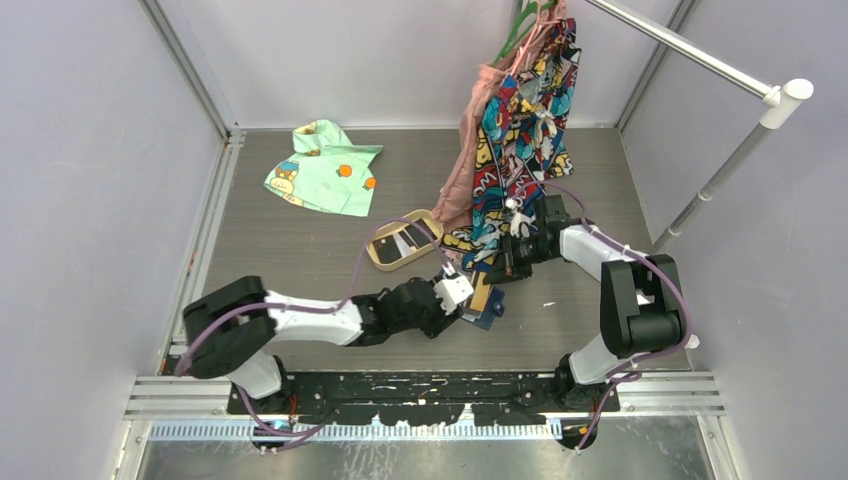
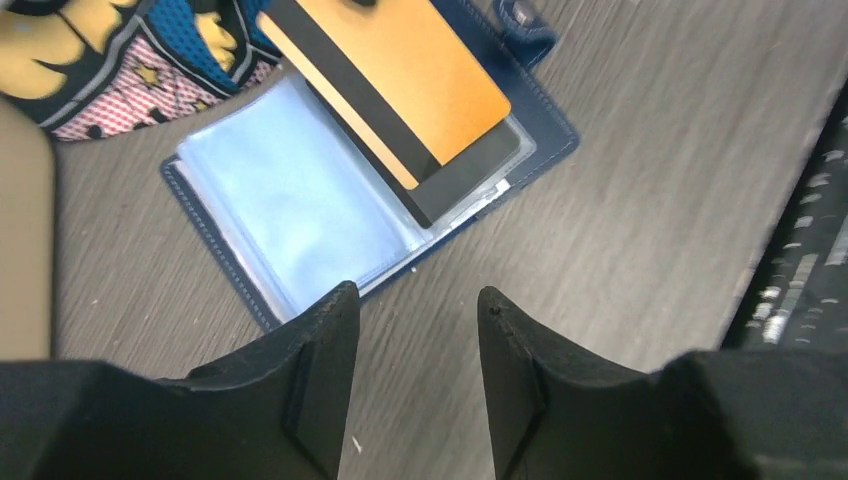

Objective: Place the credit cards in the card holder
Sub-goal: Insert the credit card into the card holder.

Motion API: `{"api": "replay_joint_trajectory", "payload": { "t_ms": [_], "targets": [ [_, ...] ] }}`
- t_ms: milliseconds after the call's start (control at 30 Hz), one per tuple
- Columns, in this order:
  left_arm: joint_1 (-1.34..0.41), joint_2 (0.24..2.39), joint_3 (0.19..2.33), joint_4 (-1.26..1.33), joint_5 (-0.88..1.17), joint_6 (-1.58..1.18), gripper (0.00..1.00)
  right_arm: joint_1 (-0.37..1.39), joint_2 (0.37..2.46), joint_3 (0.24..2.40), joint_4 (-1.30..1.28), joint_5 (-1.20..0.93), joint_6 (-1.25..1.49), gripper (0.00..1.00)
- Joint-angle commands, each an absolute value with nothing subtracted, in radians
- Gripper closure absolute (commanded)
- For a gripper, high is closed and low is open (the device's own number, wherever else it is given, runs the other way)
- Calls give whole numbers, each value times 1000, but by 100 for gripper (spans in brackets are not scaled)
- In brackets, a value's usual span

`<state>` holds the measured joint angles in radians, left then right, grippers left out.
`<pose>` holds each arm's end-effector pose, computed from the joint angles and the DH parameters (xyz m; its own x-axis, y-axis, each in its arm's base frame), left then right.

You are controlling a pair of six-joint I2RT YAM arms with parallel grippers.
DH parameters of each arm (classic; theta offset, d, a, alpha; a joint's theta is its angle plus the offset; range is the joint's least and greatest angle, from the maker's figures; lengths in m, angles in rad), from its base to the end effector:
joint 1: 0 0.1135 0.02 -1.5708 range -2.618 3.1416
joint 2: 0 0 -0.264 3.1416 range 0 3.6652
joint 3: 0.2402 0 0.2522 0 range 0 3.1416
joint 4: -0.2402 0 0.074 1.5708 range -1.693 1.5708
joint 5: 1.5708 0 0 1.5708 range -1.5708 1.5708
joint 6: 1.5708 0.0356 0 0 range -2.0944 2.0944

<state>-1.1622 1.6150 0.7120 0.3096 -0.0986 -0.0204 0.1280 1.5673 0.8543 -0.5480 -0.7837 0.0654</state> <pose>0.1308 -0.2934 0.1609 -0.2401 0.5035 -0.8300 0.8761 0.4806 0.0381 0.2684 0.0599 0.1682 -0.9624 -0.0772 -0.2603 -0.2415 0.6816 0.6908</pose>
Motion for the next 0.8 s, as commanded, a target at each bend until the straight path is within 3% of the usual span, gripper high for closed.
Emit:
{"api": "replay_joint_trajectory", "payload": {
  "t_ms": [0, 200, 500, 767],
  "targets": [
    [-1127, 1451, 666, 408, -91, -136, 51, 129, 1490, 817, -441, -686, 258, 99],
    [-972, 1483, 679, 381, -32, -432, 47, 126, 1464, 790, -435, -596, 386, 99],
    [-955, 1635, 804, 231, -9, -555, 48, 117, 1439, 741, -411, -545, 423, 99],
    [-955, 1699, 840, 140, -5, -623, 57, 118, 1508, 716, -337, -669, 443, 99]
  ]
}}
